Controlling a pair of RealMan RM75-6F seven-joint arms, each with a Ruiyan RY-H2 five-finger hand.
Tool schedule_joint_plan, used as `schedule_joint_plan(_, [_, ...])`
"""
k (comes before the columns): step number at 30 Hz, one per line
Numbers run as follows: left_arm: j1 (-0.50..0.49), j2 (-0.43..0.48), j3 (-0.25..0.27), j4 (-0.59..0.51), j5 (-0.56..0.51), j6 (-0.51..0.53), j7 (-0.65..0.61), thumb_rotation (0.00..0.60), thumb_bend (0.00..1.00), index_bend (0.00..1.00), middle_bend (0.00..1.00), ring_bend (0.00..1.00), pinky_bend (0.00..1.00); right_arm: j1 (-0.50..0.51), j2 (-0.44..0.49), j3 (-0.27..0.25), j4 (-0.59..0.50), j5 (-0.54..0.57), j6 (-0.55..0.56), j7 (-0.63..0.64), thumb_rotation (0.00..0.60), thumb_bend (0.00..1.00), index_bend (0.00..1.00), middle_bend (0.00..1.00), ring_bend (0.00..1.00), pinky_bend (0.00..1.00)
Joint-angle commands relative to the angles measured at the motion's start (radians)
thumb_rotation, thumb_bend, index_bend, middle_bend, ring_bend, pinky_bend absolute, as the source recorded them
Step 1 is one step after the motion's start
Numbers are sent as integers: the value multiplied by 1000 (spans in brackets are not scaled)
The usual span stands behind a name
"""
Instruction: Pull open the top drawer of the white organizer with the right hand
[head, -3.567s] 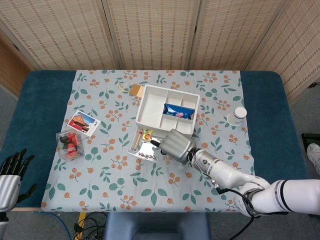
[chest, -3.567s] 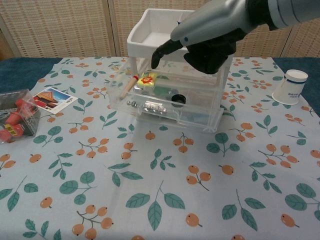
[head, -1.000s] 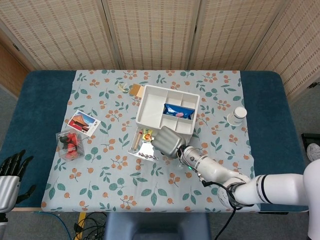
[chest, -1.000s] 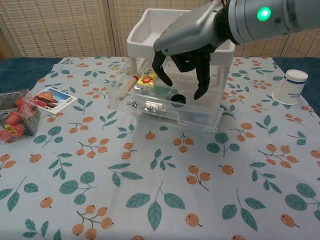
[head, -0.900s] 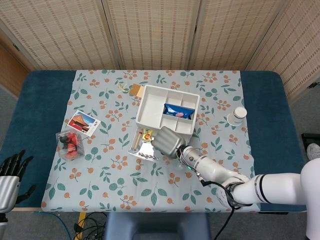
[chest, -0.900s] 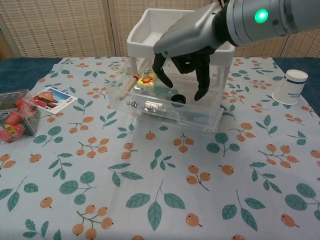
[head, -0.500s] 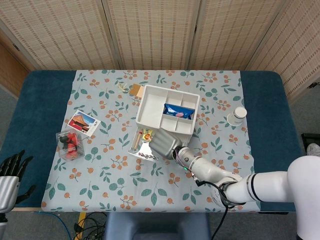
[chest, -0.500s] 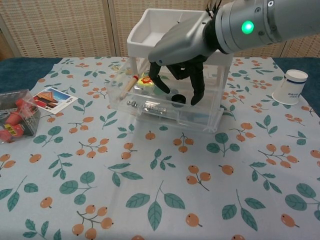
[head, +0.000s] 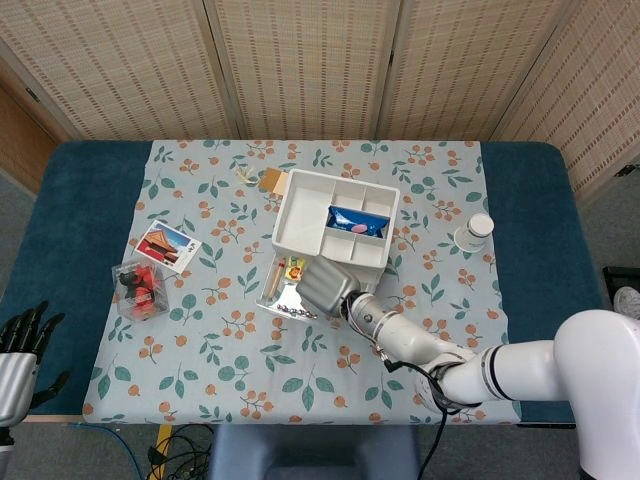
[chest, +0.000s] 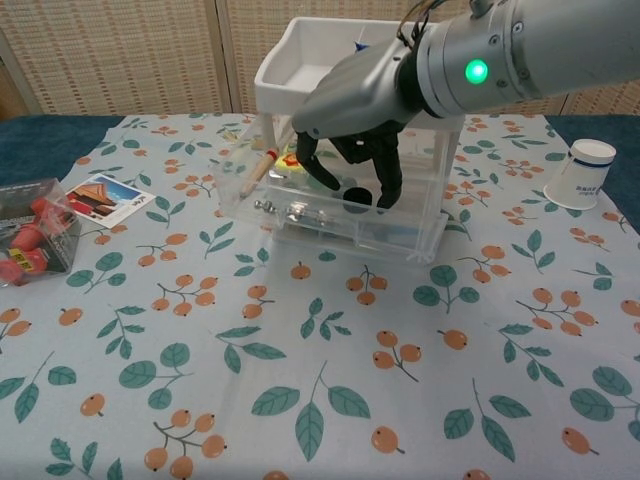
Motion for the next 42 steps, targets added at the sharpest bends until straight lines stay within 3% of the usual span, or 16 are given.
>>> schedule_joint_plan(1, [1, 0, 0, 0, -1, 0, 0, 600, 231, 129, 19, 9, 80, 2, -4, -2, 3, 4, 3, -1, 600, 144, 460, 1000, 1000, 1000])
schedule_joint_plan(8, [3, 0, 0, 2, -2, 1, -2, 600, 230, 129, 19, 9, 80, 3, -14, -5, 9, -3, 13, 0, 600, 152, 476, 1000, 1000, 1000])
schedule_joint_plan(16, [2, -2, -1, 4, -2, 1, -4, 600, 230, 129, 19, 9, 80, 0, -22, -8, 12, -16, 25, 0, 600, 245, 491, 1000, 1000, 1000])
schedule_joint_plan(26, [2, -4, -2, 9, -4, 0, -7, 600, 230, 128, 19, 7, 80, 1, -31, -15, 15, -20, 27, -10, 600, 250, 493, 1000, 1000, 1000])
schedule_joint_plan(35, [2, -5, -2, 10, -3, -1, -11, 600, 230, 128, 19, 7, 80, -2, -35, -18, 16, -20, 33, -12, 600, 370, 514, 1000, 1000, 1000])
schedule_joint_plan(42, [2, -4, -2, 11, -1, 0, -13, 600, 230, 128, 19, 7, 80, -6, -36, -22, 14, -22, 38, -15, 600, 395, 531, 1000, 1000, 1000])
